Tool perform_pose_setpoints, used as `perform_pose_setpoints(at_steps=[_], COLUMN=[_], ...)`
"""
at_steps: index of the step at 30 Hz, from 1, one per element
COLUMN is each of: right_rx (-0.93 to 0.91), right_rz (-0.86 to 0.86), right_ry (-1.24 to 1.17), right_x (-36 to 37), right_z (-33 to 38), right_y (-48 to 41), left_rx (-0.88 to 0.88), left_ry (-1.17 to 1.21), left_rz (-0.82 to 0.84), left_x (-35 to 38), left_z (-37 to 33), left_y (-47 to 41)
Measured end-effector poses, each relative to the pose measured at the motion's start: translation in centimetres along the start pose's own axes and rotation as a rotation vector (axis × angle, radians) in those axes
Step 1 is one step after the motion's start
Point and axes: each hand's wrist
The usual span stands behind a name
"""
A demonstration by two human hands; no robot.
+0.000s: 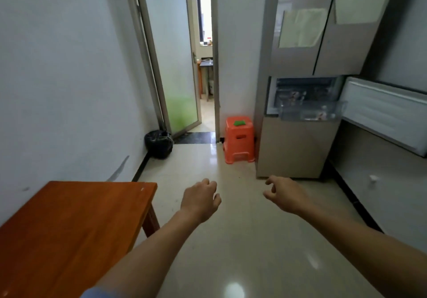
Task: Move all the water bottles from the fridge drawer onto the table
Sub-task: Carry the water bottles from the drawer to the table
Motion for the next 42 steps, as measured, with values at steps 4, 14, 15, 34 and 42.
perform_pose_setpoints(at_steps=[4,14,15,34,42], right_rx=[0.072,0.293,0.312,0.363,0.397], right_rz=[-0.050,-0.154,-0.158,-0.165,-0.130], right_ry=[0.016,0.005,0.007,-0.022,-0.035], right_x=[-0.5,-5.9,-6.1,-13.3,-14.0], right_z=[-4.8,-14.8,-16.0,-47.0,-55.1], right_y=[-5.1,-16.1,-16.8,-40.3,-50.2], left_rx=[0.091,0.329,0.350,0.430,0.452], left_ry=[-0.010,0.083,0.074,-0.026,-0.024], left_rz=[-0.009,0.014,0.030,0.108,0.165], left_x=[1.6,4.1,4.6,14.5,19.6], left_z=[-3.1,-11.6,-12.8,-34.8,-40.2], left_y=[-8.7,-28.8,-30.3,-59.3,-71.0])
Point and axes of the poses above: each hand's wrist, its own y-axis away from the middle knuckle, its own x-axis out of the palm, z = x × y, and after that the axes turned 14 degrees about -x, right-handed
